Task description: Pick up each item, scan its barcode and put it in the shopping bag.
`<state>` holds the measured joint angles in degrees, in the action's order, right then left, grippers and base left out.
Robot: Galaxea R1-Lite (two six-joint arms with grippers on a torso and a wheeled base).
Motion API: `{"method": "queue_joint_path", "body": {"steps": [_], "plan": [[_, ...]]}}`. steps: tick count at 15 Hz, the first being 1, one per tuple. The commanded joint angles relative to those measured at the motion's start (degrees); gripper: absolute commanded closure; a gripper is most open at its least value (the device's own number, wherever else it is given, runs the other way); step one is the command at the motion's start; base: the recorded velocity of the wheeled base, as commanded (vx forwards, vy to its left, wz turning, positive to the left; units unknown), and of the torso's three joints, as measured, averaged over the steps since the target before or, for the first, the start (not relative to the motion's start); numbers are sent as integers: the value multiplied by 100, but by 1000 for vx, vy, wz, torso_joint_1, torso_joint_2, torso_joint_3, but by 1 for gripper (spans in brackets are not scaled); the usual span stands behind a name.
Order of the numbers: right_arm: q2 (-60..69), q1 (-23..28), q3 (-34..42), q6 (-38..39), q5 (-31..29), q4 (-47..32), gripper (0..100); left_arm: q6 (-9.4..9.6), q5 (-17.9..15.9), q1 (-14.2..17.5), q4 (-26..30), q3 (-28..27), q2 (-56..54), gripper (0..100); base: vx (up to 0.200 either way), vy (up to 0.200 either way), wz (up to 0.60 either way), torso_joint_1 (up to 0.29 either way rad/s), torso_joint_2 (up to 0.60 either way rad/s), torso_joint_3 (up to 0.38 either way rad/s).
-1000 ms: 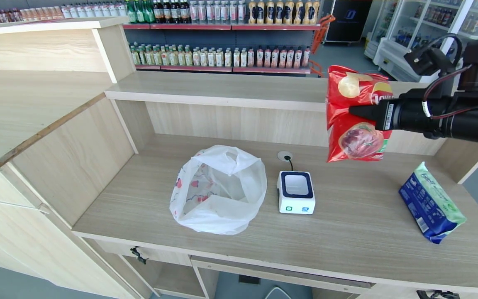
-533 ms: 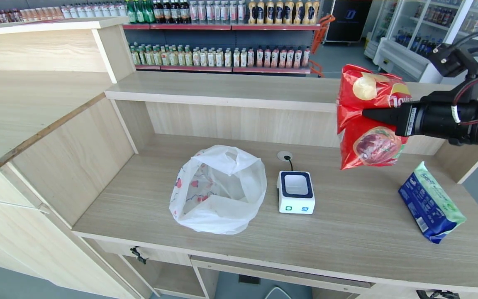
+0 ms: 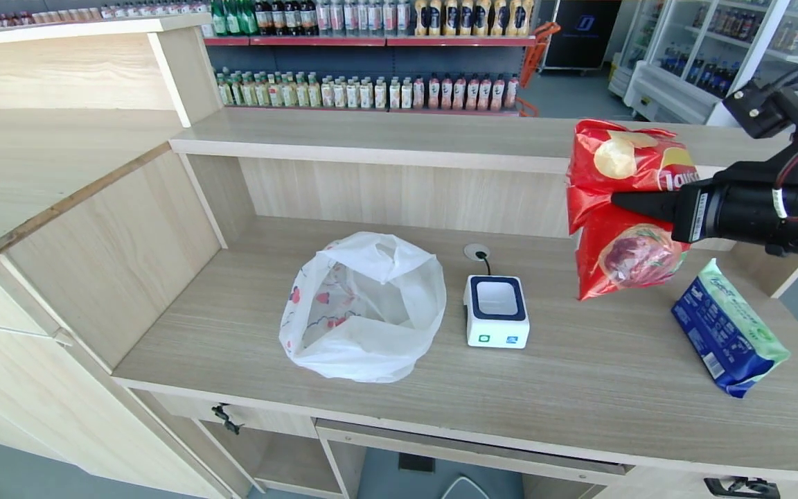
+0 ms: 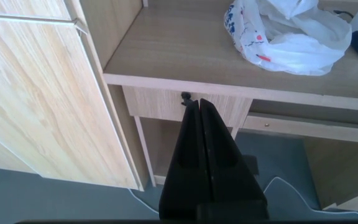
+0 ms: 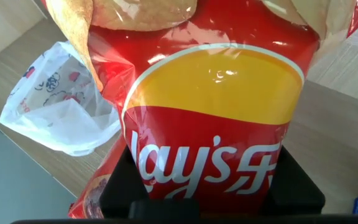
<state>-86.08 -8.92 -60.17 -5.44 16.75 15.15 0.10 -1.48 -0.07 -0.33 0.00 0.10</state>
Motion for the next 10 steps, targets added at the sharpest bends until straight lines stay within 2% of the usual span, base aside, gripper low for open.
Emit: {"method": "queue_joint_path", "body": {"steps": [1, 5, 10], "plan": [[38, -4, 76, -10, 4, 5, 100, -1, -2, -1, -2, 0, -1, 100, 0, 0, 0, -188, 544, 339], [100, -13, 111, -10, 188, 5, 100, -1, -2, -1, -2, 0, -1, 100, 0, 0, 0, -160, 461, 300], [109, -13, 129, -168, 382, 5, 100, -1, -2, -1, -2, 0, 8, 100, 0, 0, 0, -20, 61, 39]]}}
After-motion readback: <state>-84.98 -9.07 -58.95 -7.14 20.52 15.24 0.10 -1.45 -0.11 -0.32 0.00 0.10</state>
